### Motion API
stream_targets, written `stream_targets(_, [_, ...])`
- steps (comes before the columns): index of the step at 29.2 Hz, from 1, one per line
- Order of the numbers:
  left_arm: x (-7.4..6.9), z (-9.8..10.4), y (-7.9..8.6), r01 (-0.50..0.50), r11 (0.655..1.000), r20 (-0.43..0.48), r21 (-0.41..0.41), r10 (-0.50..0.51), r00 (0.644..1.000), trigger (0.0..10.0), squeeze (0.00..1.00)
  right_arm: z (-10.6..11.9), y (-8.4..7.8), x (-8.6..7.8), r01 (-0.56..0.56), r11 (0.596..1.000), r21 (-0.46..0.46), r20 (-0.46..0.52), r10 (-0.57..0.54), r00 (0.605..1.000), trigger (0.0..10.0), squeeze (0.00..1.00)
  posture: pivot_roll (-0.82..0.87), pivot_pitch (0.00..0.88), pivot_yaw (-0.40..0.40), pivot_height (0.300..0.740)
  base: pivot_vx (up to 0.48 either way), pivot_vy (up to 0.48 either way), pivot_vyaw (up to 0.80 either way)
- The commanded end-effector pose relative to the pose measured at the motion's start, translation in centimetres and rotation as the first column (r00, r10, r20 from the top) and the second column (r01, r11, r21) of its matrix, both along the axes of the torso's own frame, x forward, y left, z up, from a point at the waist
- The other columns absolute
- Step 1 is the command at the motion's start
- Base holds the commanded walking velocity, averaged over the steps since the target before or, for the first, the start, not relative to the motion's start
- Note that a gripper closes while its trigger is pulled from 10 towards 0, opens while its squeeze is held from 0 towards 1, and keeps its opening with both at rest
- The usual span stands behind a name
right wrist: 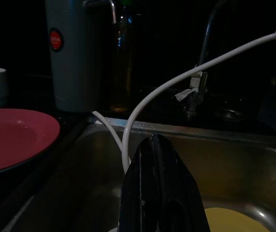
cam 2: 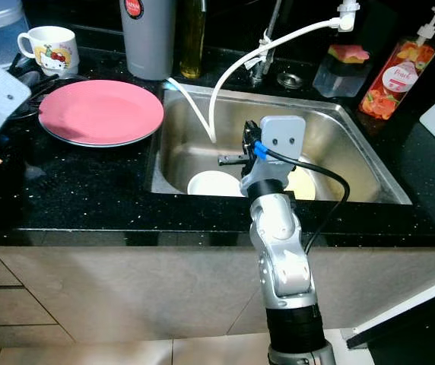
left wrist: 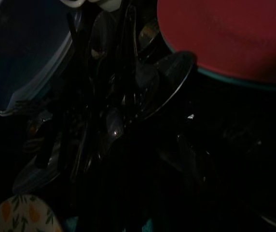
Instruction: Kitchen organization
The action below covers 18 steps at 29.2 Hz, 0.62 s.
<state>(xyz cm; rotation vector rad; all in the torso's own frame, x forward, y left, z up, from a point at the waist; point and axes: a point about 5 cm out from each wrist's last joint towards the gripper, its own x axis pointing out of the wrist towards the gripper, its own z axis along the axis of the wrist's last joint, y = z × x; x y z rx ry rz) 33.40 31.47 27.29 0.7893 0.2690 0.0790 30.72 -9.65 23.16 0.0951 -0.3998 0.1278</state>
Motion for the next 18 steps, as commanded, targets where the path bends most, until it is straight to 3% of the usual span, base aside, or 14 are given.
stream_targets(1, [-0.31, -0.05, 0.94, -0.017, 1.000, -0.009, 0.014, 0.017, 1.000, 10.0, 0.00, -0.14, -0.08, -0.08, -0.002, 1.000, 0.002, -0.006, 0.002, 1.000, 10.0, 0.00, 0.27, 0.046, -0.167, 0.740, 0.000, 0.000, 0.00])
stream_targets(8, [-0.18, -0.26, 1.39, -0.013, 1.000, -0.010, 0.016, 0.013, 1.000, 10.0, 0.00, 0.01, -0.06, 0.05, -0.007, 1.000, 0.001, -0.001, 0.007, 1.000, 10.0, 0.00, 0.27, 0.044, -0.162, 0.740, 0.000, 0.000, 0.00])
stream_targets(18, [0.23, -0.33, 0.39, 0.151, 0.988, -0.012, 0.016, -0.151, 0.988, 10.0, 0.00, -0.12, -0.12, 0.03, -0.005, 1.000, 0.002, -0.005, 0.005, 1.000, 10.0, 0.00, 0.27, 0.050, -0.164, 0.740, 0.000, 0.000, 0.00])
